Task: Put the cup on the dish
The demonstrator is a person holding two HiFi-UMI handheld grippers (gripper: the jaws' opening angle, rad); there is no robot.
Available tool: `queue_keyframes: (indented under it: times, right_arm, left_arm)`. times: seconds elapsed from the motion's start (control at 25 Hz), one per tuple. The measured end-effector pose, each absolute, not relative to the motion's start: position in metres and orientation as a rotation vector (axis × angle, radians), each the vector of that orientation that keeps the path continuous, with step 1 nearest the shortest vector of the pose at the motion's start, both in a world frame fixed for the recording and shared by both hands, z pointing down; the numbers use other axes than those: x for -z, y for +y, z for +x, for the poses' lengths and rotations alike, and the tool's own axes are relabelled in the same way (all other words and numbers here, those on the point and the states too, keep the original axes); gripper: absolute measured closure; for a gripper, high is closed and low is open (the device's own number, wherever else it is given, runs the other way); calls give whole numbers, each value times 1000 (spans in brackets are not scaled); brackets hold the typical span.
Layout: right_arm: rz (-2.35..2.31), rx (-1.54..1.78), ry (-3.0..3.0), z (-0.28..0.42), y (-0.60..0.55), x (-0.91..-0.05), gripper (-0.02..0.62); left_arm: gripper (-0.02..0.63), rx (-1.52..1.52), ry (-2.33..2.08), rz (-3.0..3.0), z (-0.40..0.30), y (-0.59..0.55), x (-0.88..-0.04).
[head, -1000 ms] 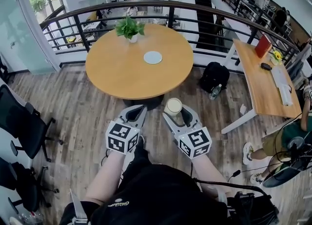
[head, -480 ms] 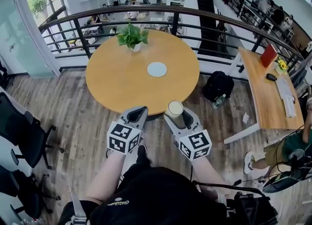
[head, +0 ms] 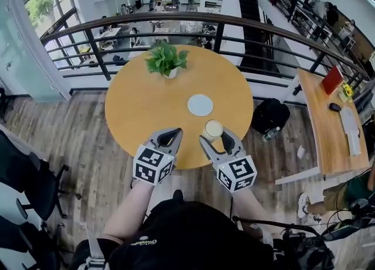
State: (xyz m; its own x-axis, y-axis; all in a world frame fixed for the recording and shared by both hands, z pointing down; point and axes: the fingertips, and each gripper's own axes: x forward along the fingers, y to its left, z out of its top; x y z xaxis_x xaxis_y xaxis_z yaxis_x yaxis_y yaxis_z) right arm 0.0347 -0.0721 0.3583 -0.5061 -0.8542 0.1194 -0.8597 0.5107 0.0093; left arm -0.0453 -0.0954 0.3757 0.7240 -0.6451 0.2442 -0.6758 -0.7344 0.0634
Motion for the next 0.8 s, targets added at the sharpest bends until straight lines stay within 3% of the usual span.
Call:
queue_keyframes:
  times: [0.4,0.8]
  right_arm:
    - [1551,-98,-2595,14,-156,-362,350]
    - [1523,-109,-2603,42,-171,-364,350]
  left_arm:
    - [601,-328,-999,2787,-62,-178,-385]
    - [601,-270,-1072,2753,-35,-193,-382]
